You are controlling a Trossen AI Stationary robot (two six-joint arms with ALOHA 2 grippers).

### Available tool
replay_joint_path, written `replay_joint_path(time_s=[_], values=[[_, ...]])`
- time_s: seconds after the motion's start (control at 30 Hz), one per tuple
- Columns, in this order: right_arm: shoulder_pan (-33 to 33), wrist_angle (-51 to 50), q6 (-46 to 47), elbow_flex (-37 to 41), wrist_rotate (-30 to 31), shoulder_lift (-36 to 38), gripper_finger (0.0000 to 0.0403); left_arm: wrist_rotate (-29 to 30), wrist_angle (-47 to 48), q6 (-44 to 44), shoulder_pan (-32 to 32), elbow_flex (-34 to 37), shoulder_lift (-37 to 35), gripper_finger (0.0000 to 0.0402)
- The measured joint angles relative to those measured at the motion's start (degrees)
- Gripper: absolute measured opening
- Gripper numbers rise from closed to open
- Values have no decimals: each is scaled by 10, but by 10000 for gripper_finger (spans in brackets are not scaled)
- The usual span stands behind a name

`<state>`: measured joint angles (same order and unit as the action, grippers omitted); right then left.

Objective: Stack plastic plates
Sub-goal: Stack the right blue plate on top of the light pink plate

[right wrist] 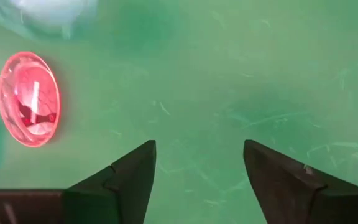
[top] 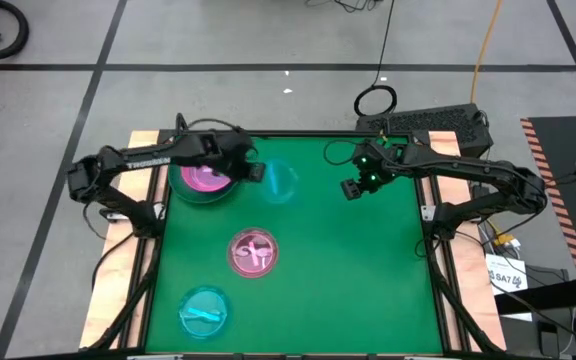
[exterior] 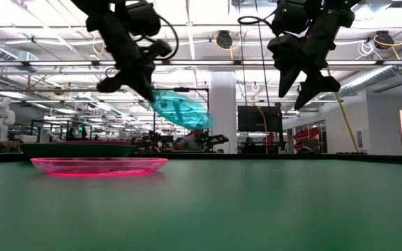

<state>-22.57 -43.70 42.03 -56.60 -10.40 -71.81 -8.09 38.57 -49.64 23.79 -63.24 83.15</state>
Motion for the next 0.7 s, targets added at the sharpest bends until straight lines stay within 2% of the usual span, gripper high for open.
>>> replay_joint_path(time_s=[0.23,0.53,0.7], values=[[1,-10,-15,0,-1,1,236,8,187,75,106,0,-61,12],[1,-12,-30,0,-3,1,236,63,292,153,252,0,-123,12],[1,-12,-40,0,-3,1,236,67,340,164,306,0,-124,12]])
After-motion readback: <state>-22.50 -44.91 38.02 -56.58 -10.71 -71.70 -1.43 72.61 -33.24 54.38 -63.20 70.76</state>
